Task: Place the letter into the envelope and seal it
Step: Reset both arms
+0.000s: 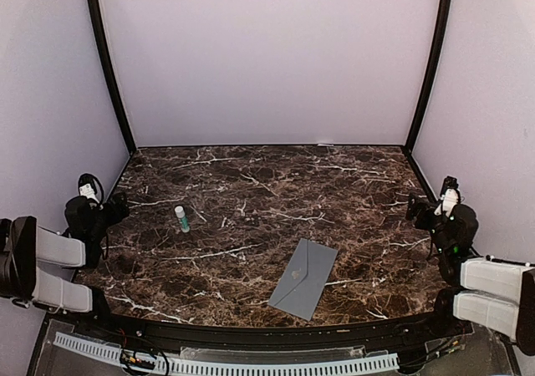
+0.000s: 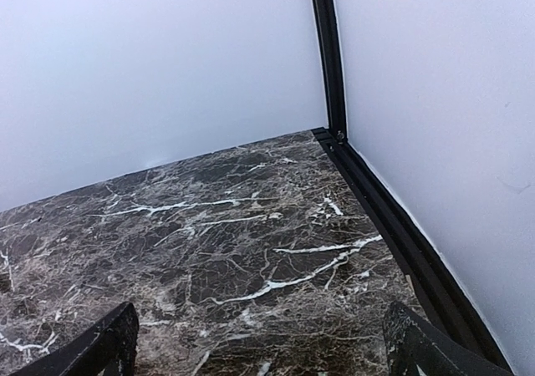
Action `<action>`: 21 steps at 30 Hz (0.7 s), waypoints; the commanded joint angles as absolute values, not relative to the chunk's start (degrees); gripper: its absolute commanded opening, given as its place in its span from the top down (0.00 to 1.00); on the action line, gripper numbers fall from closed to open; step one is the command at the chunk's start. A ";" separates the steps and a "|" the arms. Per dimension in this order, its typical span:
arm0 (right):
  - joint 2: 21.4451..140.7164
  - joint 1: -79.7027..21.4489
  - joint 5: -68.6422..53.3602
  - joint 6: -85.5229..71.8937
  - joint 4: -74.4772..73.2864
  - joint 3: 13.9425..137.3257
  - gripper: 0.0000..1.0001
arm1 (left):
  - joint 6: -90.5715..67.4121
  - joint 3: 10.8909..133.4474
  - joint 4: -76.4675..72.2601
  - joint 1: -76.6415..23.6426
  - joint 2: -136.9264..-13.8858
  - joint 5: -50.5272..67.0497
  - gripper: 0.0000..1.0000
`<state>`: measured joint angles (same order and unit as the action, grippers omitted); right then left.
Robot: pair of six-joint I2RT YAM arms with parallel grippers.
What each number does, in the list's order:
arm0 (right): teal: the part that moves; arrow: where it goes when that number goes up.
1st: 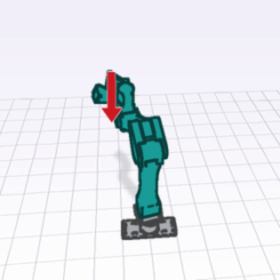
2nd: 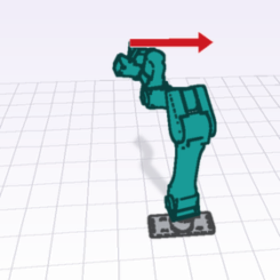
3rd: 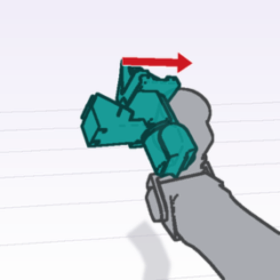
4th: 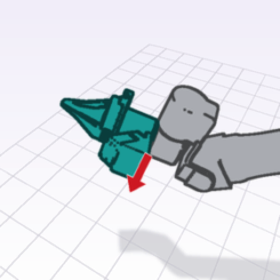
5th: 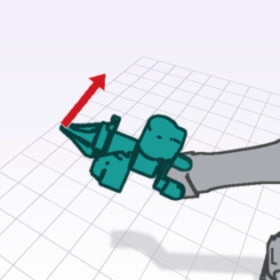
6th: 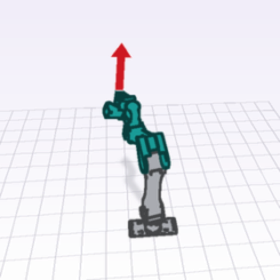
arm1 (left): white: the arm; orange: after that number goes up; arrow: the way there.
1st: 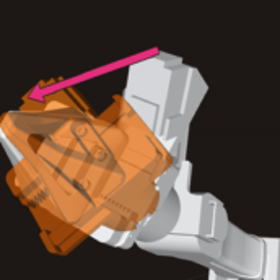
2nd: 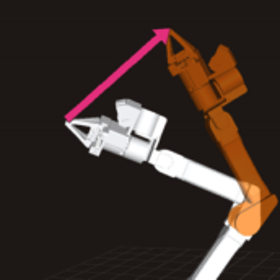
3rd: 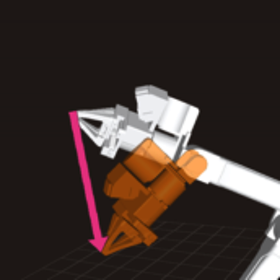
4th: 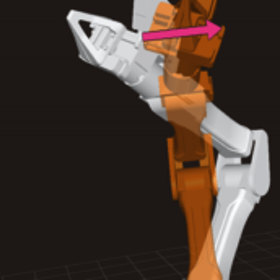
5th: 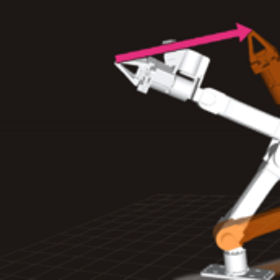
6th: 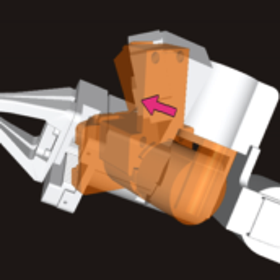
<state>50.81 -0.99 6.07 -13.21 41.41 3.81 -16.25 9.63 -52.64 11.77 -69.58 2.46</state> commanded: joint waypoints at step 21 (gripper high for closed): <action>58.99 -0.79 6.33 -11.33 61.65 0.91 0.01 | -7.91 12.06 -63.42 4.43 -75.81 2.14 0.04</action>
